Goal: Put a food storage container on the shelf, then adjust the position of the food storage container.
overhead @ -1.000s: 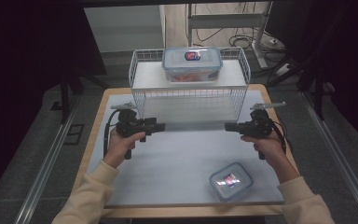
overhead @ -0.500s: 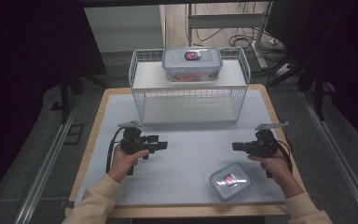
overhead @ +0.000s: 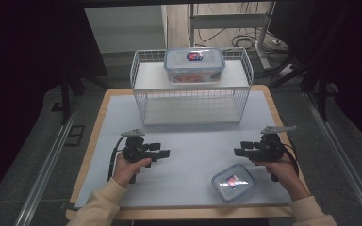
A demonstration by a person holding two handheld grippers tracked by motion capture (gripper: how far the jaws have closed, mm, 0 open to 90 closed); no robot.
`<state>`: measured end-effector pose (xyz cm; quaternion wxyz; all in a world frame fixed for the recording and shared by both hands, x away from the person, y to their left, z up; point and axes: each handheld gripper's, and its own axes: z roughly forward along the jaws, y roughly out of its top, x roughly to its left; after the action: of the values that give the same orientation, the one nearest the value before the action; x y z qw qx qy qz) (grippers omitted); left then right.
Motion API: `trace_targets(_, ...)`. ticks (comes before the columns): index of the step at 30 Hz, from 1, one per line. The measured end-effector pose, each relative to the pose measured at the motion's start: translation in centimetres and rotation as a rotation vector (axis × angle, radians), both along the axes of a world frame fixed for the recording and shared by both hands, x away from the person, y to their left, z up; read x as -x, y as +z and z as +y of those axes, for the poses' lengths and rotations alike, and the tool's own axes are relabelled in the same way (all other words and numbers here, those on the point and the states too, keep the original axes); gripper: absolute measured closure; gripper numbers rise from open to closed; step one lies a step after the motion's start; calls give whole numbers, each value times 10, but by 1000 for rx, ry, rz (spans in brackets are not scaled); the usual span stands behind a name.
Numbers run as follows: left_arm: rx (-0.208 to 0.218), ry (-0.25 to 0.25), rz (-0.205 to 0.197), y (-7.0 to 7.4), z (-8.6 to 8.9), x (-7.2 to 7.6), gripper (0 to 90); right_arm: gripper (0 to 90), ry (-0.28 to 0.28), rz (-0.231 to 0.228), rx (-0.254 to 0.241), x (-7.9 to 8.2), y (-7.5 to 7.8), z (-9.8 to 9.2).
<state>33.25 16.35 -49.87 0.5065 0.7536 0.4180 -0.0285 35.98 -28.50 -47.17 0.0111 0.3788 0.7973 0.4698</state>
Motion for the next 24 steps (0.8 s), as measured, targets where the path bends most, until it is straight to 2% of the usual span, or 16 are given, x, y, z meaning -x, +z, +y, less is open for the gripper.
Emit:
trace_targets(3,-26,7,-6,-1,-1,0,312,392,-14,-9,6,2,2,-3)
trace_targets(7,-29,9,0,-3,0,-1,311,323,-50,-21,32,5,2,-5)
trace_targets(11,-32,10,10,-6,0,-3,308,344,-57,0,42,12,-2,-11)
trace_targets(14,-55,11,3,-6,-1,-3,306,386,-70,14,53,18,-4,-18)
trace_targets(16,-64,11,-4,-7,-2,-2,305,449,-83,7,58,20,-2,-23)
trace_targets(18,-73,21,-22,-6,-3,0,308,574,-92,-5,77,24,2,-27)
trace_targets(21,-73,23,-24,-6,-3,0,308,760,-88,-18,98,32,7,-30)
trace_targets(22,-70,21,-22,-6,-2,-1,308,844,-66,-28,103,38,10,-30)
trace_targets(23,-69,22,-19,-6,-2,-1,308,844,-66,-28,103,38,10,-30)
trace_targets(24,-72,23,-18,-7,-2,-1,308,891,-33,-37,108,45,14,-28)
